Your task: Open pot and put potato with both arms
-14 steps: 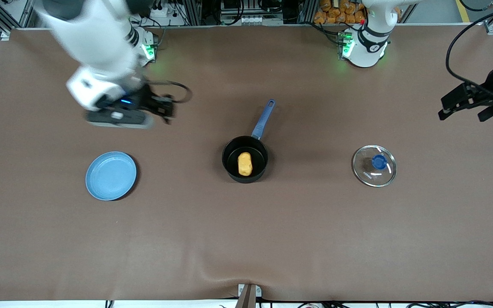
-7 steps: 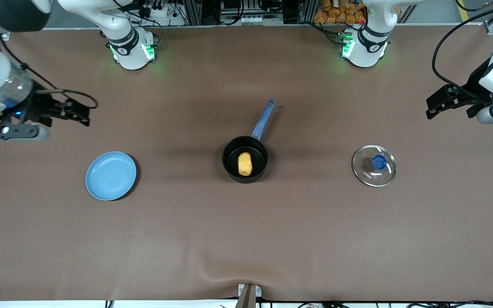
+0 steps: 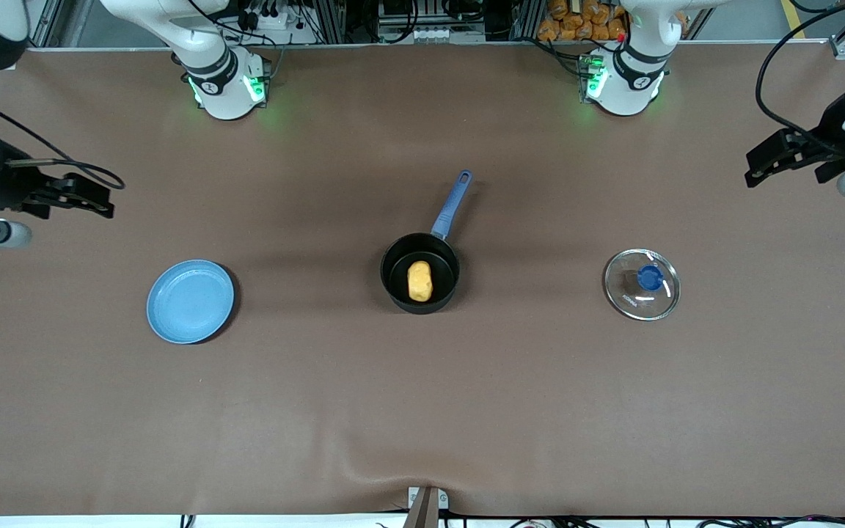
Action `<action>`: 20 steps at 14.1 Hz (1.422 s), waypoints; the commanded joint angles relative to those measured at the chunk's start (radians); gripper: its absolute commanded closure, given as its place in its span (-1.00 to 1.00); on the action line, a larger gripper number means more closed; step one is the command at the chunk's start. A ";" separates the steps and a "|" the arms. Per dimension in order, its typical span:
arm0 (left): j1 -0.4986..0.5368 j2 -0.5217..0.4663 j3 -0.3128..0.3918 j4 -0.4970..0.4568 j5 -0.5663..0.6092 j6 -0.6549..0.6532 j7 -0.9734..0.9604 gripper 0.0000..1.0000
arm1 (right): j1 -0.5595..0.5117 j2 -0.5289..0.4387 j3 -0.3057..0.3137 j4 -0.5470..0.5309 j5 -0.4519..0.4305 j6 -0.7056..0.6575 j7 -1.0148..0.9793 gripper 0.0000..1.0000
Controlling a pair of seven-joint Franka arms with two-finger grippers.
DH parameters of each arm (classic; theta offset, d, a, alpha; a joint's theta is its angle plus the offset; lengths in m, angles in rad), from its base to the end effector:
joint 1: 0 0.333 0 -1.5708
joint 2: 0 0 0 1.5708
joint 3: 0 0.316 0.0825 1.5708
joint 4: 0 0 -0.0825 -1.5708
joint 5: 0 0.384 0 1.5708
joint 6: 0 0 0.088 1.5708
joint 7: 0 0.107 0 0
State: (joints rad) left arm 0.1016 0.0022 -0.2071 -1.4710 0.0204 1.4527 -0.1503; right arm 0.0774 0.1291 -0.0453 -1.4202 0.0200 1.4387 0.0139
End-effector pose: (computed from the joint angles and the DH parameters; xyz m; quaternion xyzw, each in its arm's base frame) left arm 0.5403 -0.0547 0.6596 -0.9996 -0.0235 0.0089 0.0111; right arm 0.5798 0.0228 0.6105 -0.9984 -0.0099 0.0554 0.0058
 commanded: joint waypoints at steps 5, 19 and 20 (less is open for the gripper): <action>0.040 -0.042 -0.003 -0.032 0.009 -0.009 0.109 -1.00 | -0.070 -0.098 0.025 -0.078 0.035 0.060 -0.043 -1.00; 0.040 -0.051 -0.003 -0.031 0.021 0.014 0.103 -1.00 | -0.099 -0.224 0.050 -0.178 0.020 0.124 -0.051 -1.00; 0.040 -0.050 -0.003 -0.031 0.018 0.014 0.094 -1.00 | -0.099 -0.226 0.051 -0.178 0.020 0.124 -0.051 -1.00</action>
State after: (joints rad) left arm 0.1357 -0.0409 -0.2060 -1.5056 0.0204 1.4624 -0.0595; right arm -0.0019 -0.1043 -0.0092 -1.6199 0.0388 1.5801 -0.0296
